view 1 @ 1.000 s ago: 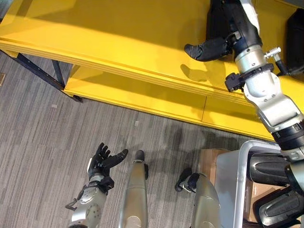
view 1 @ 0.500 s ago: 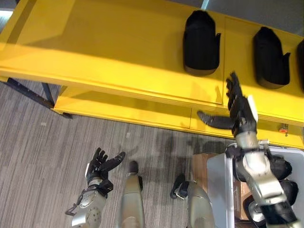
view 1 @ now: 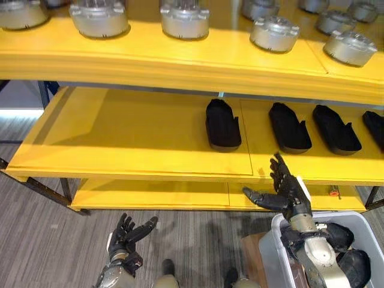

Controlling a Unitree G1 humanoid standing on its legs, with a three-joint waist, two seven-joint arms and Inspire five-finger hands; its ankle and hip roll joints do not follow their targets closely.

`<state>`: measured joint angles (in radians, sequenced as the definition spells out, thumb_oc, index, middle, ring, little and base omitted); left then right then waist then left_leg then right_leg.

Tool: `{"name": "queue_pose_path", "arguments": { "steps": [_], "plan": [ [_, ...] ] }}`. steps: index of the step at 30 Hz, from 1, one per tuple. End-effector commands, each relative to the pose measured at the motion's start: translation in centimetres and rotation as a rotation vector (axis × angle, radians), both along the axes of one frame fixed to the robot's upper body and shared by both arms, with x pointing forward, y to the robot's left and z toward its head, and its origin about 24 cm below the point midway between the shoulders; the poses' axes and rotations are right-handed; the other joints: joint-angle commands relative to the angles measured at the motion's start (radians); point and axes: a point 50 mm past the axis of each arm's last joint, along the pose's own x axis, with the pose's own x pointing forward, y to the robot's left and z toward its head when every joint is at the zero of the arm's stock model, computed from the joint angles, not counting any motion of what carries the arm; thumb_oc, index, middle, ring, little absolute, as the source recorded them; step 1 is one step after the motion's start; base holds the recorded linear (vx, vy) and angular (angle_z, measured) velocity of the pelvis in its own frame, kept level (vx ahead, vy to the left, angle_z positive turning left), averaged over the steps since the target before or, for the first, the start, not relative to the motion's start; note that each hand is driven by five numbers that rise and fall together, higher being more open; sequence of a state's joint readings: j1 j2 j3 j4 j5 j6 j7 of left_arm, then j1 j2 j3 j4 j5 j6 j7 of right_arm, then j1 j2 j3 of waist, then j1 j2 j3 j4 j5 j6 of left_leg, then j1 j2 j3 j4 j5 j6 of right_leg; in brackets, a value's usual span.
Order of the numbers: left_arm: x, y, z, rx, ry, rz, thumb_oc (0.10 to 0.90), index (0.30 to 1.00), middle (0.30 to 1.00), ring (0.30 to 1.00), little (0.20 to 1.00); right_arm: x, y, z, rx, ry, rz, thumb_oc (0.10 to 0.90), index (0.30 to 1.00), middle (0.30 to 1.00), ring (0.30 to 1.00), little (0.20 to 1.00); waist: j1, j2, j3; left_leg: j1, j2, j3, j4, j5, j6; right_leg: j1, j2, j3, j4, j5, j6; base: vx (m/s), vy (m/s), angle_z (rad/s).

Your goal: Move parts from the plastic box to the shelf.

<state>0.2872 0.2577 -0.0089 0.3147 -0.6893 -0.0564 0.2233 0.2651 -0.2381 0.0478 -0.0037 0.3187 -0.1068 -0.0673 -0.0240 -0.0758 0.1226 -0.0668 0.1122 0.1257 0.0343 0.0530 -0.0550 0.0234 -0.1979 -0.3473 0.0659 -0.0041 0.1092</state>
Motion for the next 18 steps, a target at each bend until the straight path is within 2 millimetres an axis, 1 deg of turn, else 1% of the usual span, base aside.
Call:
{"name": "queue_pose_path", "arguments": {
  "steps": [1, 2, 3, 4, 7, 11, 12, 13, 14, 15, 16, 17, 18],
  "plan": [
    [2.5, 0.4, 3.0, 0.088, -0.172, -0.093, 0.9, 1.0, 1.0, 1.0, 1.0, 1.4, -1.1, 2.9, -0.044, -0.141, 0.012, 0.9, 1.0, 1.0, 1.0, 1.0, -0.017, 0.014, -0.033, 0.054, 0.051, -0.042, -0.096, -0.046, -0.021, -0.011, -0.027, 0.065, -0.07, 0.043, 0.088, 0.01, 0.083, -0.15],
    [2.5, 0.3, 3.0, 0.091, -0.177, -0.101, 0.9, 1.0, 1.0, 1.0, 1.0, 1.1, -1.0, 2.1, -0.021, -0.11, -0.006, 0.9, 1.0, 1.0, 1.0, 1.0, -0.019, 0.016, -0.04, 0.065, 0.051, -0.035, -0.113, -0.041, -0.022, -0.005, -0.027, 0.068, -0.087, 0.05, 0.091, 0.01, 0.057, -0.14],
    [2.5, 0.3, 3.0, 0.091, -0.177, -0.101, 0.9, 1.0, 1.0, 1.0, 1.0, 1.1, -1.0, 2.1, -0.021, -0.11, -0.006, 0.9, 1.0, 1.0, 1.0, 1.0, -0.018, 0.015, -0.04, 0.066, 0.051, -0.034, -0.114, -0.041, -0.022, -0.004, -0.027, 0.068, -0.089, 0.051, 0.091, 0.0, 0.091, -0.16],
    [2.5, 0.1, 2.9, 0.102, -0.17, -0.117, 0.9, 1.0, 1.0, 1.0, 1.0, 0.7, -1.1, 1.1, -0.004, -0.066, -0.037, 0.9, 1.0, 1.0, 1.0, 1.0, -0.024, 0.016, -0.049, 0.083, 0.048, -0.017, -0.122, -0.047, -0.021, 0.001, -0.029, 0.081, -0.104, 0.066, 0.096, -0.01, 0.09, -0.16],
    [2.6, 0.2, 3.1, 0.123, -0.172, -0.132, 0.9, 1.0, 1.0, 1.0, 1.0, 0.3, -1.4, 0.5, 0.045, -0.043, -0.09, 0.9, 1.0, 1.0, 1.0, 1.0, -0.031, 0.016, -0.054, 0.102, 0.033, 0.0, -0.117, -0.063, -0.008, 0.005, -0.047, 0.099, -0.1, 0.085, 0.107, 0.0, 0.128, -0.18],
    [2.9, 0.4, 3.6, 0.154, -0.193, -0.151, 0.9, 1.0, 1.0, 1.0, 1.0, 0.0, -1.7, 0.3, 0.068, -0.04, -0.114, 0.9, 1.0, 1.0, 1.0, 1.0, -0.044, 0.006, -0.043, 0.109, -0.005, 0.019, -0.098, -0.09, 0.019, -0.008, -0.085, 0.131, -0.065, 0.109, 0.127, 0.0, 0.16, -0.26],
    [3.1, 0.5, 3.8, 0.169, -0.199, -0.16, 0.9, 1.0, 1.0, 1.0, 1.0, -0.1, -1.9, 0.4, 0.077, -0.045, -0.128, 0.9, 1.0, 1.0, 1.0, 1.0, -0.05, 0.004, -0.037, 0.103, -0.015, 0.02, -0.088, -0.097, 0.026, -0.013, -0.097, 0.137, -0.053, 0.115, 0.132, -0.01, 0.254, -0.18],
    [3.4, 0.5, 4.3, 0.191, -0.213, -0.187, 0.9, 1.0, 1.0, 1.0, 1.0, -0.5, -2.3, 0.5, 0.084, -0.052, -0.154, 0.9, 1.0, 1.0, 1.0, 1.0, -0.065, -0.001, -0.026, 0.098, -0.034, 0.02, -0.076, -0.109, 0.04, -0.028, -0.119, 0.153, -0.021, 0.132, 0.141, -0.01, 0.192, -0.14],
    [3.4, 0.5, 4.3, 0.191, -0.213, -0.187, 0.9, 1.0, 1.0, 1.0, 1.0, -0.5, -2.3, 0.5, 0.084, -0.052, -0.154, 0.9, 1.0, 1.0, 1.0, 1.0, -0.064, -0.001, -0.026, 0.097, -0.035, 0.021, -0.075, -0.11, 0.041, -0.031, -0.12, 0.154, -0.019, 0.131, 0.141, -0.09, 0.259, -0.04],
    [4.0, 0.7, 4.9, 0.228, -0.235, -0.215, 0.9, 1.0, 1.0, 1.0, 1.0, -0.9, -2.7, 0.6, 0.099, -0.065, -0.185, 0.9, 1.0, 1.0, 1.0, 1.0, -0.085, -0.007, 0.001, 0.088, -0.053, 0.032, -0.063, -0.117, 0.056, -0.065, -0.138, 0.179, 0.008, 0.162, 0.15, -0.16, 0.232, -0.06],
    [4.3, 0.8, 5.1, 0.244, -0.24, -0.219, 0.9, 1.0, 1.0, 1.0, 1.0, -1.0, -3.0, 0.7, 0.09, -0.071, -0.213, 0.9, 1.0, 1.0, 1.0, 1.0, -0.099, -0.012, 0.02, 0.089, -0.064, 0.064, -0.058, -0.131, 0.065, -0.091, -0.148, 0.212, -0.003, 0.238, 0.153, -0.18, 0.285, -0.29],
    [4.2, 0.8, 5.0, 0.246, -0.239, -0.215, 0.9, 1.0, 1.0, 1.0, 1.0, -1.2, -3.1, 0.9, 0.099, -0.083, -0.228, 0.9, 1.0, 1.0, 1.0, 1.0, -0.101, -0.012, 0.024, 0.09, -0.069, 0.089, -0.054, -0.137, 0.069, -0.106, -0.155, 0.225, -0.019, 0.28, 0.153, -0.14, 0.277, -0.63],
    [4.0, 1.0, 5.0, 0.242, -0.238, -0.202, 0.9, 1.0, 1.0, 1.0, 1.0, -1.2, -3.3, 0.9, 0.103, -0.085, -0.242, 0.9, 1.0, 1.0, 1.0, 1.0, -0.095, -0.004, 0.04, 0.103, -0.072, 0.14, -0.044, -0.155, 0.082, -0.137, -0.168, 0.182, -0.01, 0.293, 0.153, -0.06, 0.271, -1.1]
  ]
}}
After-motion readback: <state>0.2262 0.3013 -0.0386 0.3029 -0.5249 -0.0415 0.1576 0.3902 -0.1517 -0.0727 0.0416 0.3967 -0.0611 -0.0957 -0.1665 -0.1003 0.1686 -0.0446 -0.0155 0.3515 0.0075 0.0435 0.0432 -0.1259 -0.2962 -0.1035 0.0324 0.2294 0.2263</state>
